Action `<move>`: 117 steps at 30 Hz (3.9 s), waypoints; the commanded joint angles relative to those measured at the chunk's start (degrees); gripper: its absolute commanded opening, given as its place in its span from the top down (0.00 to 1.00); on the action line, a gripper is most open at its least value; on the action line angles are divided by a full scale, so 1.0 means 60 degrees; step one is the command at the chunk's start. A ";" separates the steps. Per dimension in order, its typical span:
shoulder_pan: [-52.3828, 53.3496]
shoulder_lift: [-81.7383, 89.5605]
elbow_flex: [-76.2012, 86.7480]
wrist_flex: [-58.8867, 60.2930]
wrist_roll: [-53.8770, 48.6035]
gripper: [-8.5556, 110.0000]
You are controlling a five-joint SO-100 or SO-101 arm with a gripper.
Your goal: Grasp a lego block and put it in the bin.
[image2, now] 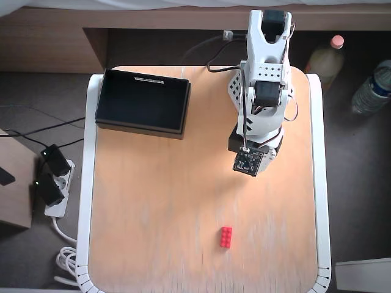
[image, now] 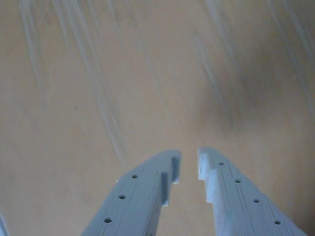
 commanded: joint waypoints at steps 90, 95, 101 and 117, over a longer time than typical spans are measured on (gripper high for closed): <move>0.1348 -1.3286 -1.1177 -0.2725 0.3545 0.86; 0.1538 -1.4048 -1.1997 -0.2769 0.3398 0.80; 0.1626 -1.4971 -1.2437 -0.3633 0.2754 0.72; 0.1699 -1.6846 -1.2773 -0.4849 0.2681 0.72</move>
